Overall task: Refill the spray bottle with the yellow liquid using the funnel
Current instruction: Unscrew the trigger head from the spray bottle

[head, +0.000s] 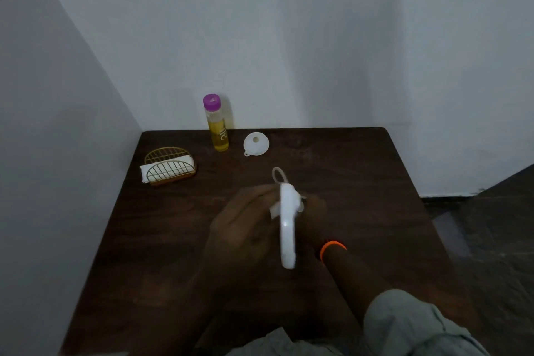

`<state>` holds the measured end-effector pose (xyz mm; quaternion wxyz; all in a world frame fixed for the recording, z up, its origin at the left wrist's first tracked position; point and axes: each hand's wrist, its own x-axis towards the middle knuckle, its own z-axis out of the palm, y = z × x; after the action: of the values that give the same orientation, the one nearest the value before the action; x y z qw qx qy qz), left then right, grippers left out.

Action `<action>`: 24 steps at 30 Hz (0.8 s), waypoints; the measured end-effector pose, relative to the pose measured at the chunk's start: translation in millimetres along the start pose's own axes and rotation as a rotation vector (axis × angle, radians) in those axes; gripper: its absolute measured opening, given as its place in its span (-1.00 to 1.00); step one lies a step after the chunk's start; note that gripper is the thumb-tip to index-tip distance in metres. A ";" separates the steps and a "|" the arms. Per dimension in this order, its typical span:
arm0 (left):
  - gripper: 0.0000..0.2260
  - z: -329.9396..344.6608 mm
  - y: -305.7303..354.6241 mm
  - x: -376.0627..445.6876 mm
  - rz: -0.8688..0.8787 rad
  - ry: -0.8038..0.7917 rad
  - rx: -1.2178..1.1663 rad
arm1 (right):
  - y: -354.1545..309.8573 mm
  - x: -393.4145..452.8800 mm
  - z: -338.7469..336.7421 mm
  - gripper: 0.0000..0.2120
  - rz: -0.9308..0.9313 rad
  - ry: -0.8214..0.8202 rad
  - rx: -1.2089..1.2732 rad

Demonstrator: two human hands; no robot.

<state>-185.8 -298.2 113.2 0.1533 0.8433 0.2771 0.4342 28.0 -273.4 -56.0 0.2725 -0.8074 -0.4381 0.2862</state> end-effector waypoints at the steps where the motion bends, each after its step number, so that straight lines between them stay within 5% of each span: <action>1: -0.45 -1.2 -5.5 -6.5 -0.097 0.027 -0.048 | -1.2 -1.1 -0.5 -0.43 -0.039 0.033 0.016; 5: -0.06 -10.0 -16.0 -19.5 -0.397 0.257 -0.198 | -2.5 -1.8 0.6 -0.56 -0.099 0.048 0.005; 9: -0.27 -21.6 -41.2 -34.0 -0.611 0.434 -0.249 | 0.3 -2.2 0.2 -0.39 -0.102 0.037 -0.002; 14: -0.28 -11.6 -76.7 -72.0 -0.822 0.548 -0.320 | 0.7 0.8 0.2 -0.50 -0.103 0.036 0.019; 19: -0.53 3.7 -106.0 -115.6 -0.886 0.382 -0.160 | 4.2 3.0 3.6 -0.51 -0.123 0.048 0.022; 24: -0.80 10.5 -122.9 -130.0 -1.041 0.036 -0.164 | 2.4 3.1 0.2 -0.58 -0.161 0.065 0.008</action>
<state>-279.3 -278.2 -38.4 0.4094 0.5716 0.6271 0.3352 30.6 -271.9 -58.5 0.3121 -0.7773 -0.4913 0.2388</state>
